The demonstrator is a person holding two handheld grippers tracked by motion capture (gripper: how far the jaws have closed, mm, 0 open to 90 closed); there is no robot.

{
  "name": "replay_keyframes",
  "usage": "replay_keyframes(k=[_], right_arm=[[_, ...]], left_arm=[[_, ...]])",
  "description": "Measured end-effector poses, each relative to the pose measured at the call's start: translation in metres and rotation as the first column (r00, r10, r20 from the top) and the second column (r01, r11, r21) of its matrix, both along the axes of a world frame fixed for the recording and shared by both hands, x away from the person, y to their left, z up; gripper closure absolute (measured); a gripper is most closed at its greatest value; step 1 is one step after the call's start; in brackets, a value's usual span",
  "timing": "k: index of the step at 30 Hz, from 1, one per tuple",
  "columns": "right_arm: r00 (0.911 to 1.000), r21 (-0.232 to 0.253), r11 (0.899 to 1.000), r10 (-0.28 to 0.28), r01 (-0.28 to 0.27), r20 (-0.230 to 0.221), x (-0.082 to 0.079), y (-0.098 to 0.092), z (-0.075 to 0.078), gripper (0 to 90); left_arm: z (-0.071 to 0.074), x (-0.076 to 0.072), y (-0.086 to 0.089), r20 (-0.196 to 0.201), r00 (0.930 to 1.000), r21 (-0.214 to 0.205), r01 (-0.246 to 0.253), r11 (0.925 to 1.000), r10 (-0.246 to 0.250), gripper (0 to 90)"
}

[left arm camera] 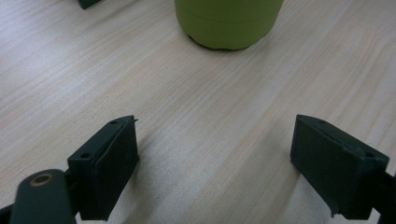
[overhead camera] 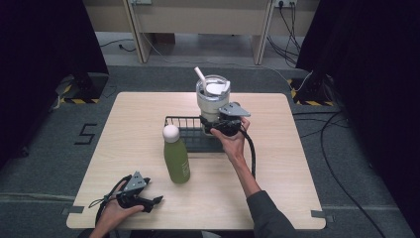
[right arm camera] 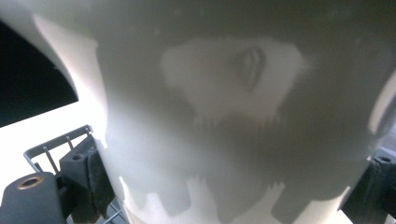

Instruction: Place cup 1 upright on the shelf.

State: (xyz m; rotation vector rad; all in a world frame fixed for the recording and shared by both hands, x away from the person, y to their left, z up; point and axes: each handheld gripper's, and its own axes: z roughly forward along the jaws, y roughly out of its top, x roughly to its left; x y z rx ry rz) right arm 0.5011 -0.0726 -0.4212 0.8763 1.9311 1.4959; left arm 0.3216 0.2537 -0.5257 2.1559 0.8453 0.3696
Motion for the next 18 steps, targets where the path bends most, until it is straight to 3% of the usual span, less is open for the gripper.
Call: replay_keyframes(k=[18], right_arm=[[0.9994, 0.003, 1.0, -0.009, 0.009, -0.034, 0.003, -0.001, -0.025, 10.7]], left_arm=[[0.0, 0.0, 0.0, 0.0, 1.0, -0.002, -0.002, 1.0, 0.002, 14.4]])
